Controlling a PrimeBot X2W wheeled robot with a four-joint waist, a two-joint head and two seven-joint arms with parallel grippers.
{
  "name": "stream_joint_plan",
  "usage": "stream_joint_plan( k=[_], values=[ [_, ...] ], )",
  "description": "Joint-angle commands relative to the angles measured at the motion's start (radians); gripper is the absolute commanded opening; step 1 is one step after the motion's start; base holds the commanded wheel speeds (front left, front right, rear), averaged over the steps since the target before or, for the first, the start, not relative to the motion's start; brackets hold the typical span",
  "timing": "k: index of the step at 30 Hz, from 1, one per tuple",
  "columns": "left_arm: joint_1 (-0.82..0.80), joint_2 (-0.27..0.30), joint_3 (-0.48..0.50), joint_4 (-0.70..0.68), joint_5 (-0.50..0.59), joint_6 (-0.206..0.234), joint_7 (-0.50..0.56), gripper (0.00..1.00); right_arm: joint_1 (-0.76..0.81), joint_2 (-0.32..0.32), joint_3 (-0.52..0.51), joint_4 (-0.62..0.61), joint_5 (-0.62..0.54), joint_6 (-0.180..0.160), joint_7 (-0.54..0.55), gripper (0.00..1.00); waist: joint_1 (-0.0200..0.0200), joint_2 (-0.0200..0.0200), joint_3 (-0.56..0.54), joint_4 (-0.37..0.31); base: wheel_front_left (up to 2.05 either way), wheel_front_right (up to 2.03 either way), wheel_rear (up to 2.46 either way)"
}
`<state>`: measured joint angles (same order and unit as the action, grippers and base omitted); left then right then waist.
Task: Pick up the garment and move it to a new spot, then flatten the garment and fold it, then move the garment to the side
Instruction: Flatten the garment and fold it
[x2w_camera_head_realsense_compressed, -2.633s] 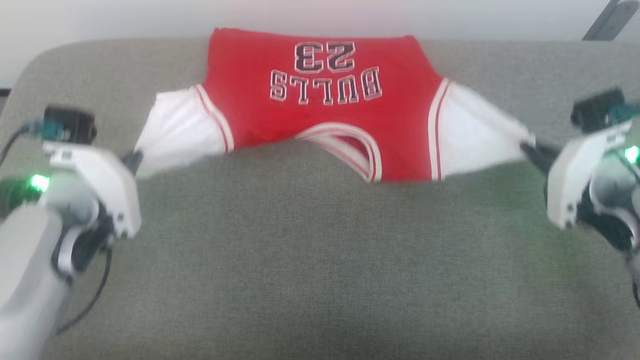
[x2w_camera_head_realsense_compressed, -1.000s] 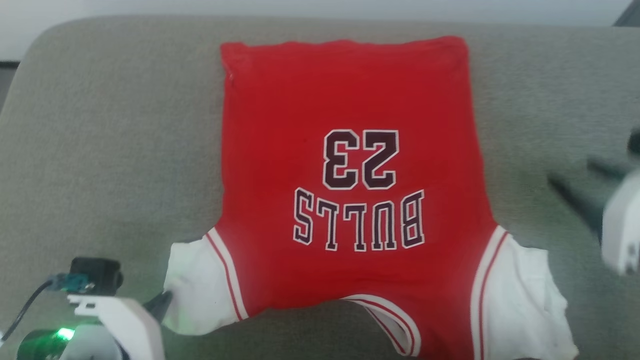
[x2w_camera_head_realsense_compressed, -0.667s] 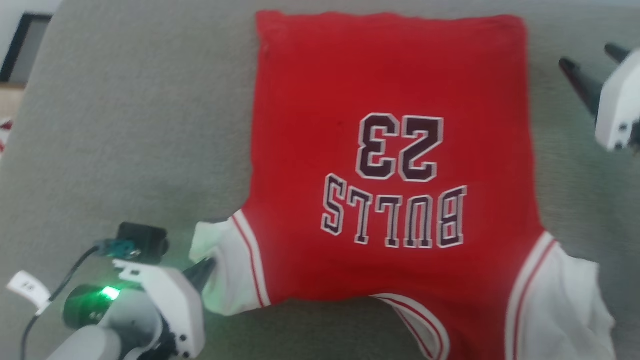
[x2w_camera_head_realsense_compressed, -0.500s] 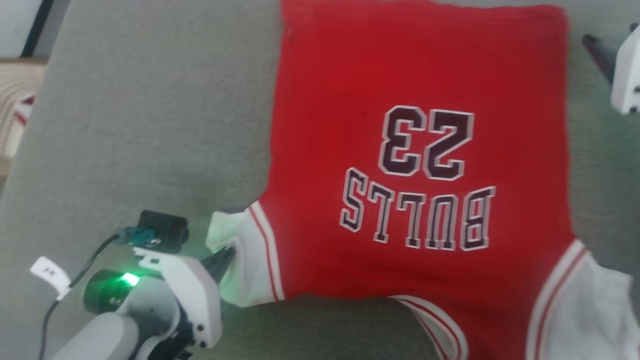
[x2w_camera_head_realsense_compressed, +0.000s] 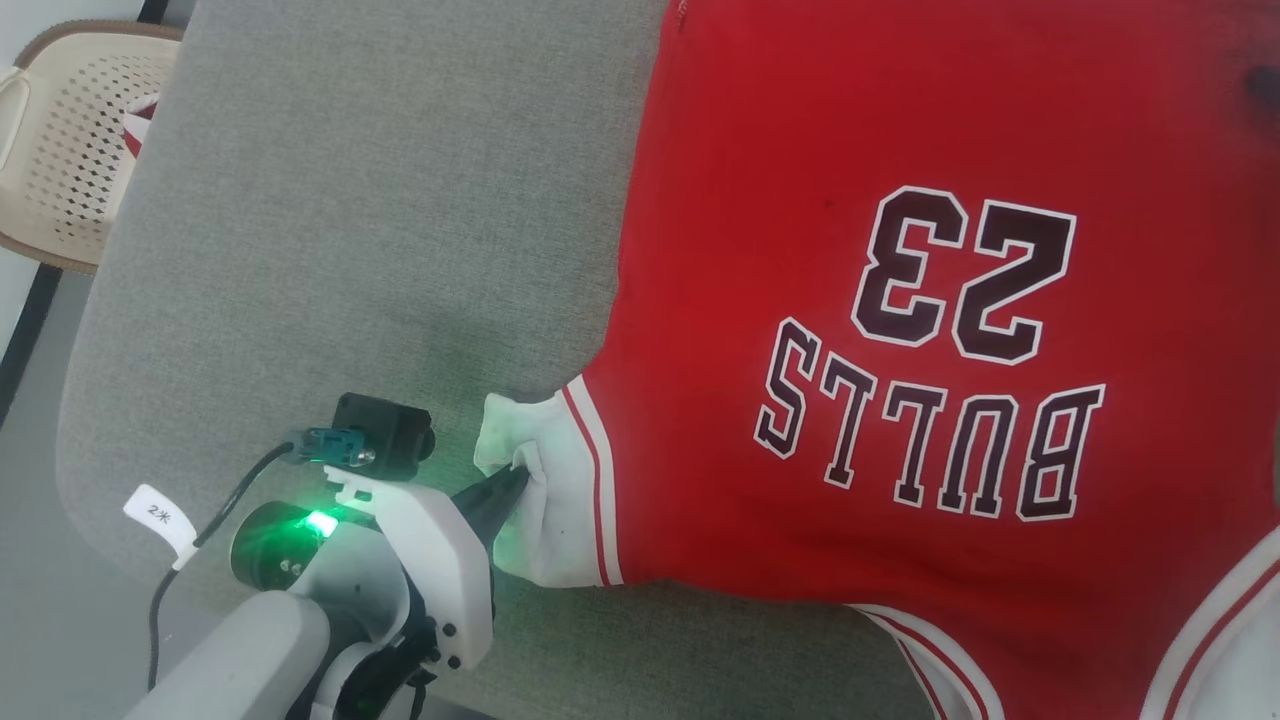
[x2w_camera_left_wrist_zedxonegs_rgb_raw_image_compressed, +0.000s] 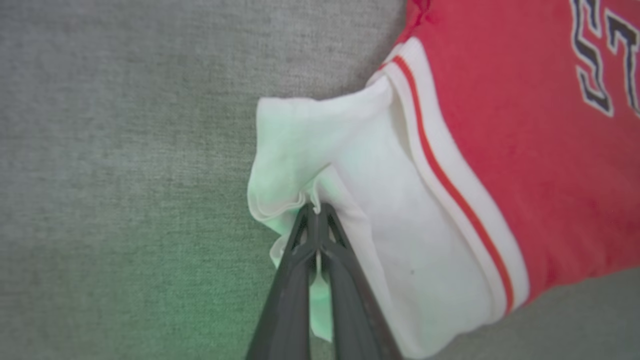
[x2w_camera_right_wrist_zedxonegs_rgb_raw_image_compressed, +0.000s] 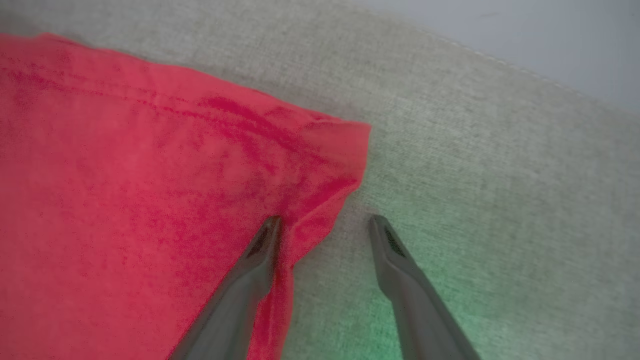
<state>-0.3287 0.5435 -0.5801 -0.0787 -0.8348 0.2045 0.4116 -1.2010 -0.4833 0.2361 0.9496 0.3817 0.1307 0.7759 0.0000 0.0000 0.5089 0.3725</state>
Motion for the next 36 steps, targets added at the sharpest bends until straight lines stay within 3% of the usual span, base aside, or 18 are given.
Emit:
stream_joint_plan(
  k=[1,9,18,23,28,36],
  values=[
    [-0.002,-0.001,-0.004,0.019,0.001,-0.001,-0.001,0.00,0.051,0.013,0.027,0.045,-0.008,0.000,0.027,0.00,0.0000,0.0000,0.000,-0.001,0.00,0.00,0.00],
    [0.019,0.014,0.018,0.042,-0.012,0.007,-0.014,0.00,0.085,-0.037,0.175,-0.043,0.090,-0.001,0.015,0.00,0.0000,0.0000,-0.038,-0.048,0.00,0.00,0.00],
    [0.062,0.072,0.061,0.014,-0.029,0.038,-0.009,0.00,0.248,-0.174,0.336,-0.378,0.341,-0.001,0.035,0.00,0.0000,0.0000,-0.107,-0.153,0.00,0.00,0.00],
    [0.097,0.110,0.084,-0.013,-0.038,0.057,-0.003,0.00,0.403,-0.246,0.334,-0.565,0.472,-0.001,0.030,0.00,0.0000,0.0000,-0.148,-0.216,0.00,0.00,0.00],
    [0.134,0.141,0.103,-0.042,-0.053,0.076,0.004,0.00,0.597,-0.299,0.307,-0.721,0.532,-0.001,0.010,0.00,0.0000,0.0000,-0.183,-0.273,0.00,0.00,0.00],
    [0.184,0.173,0.126,-0.081,-0.069,0.105,0.007,0.00,0.865,-0.286,0.211,-0.831,0.535,-0.001,-0.016,0.00,0.0000,0.0000,-0.215,-0.335,0.00,0.00,0.00]
  ],
)
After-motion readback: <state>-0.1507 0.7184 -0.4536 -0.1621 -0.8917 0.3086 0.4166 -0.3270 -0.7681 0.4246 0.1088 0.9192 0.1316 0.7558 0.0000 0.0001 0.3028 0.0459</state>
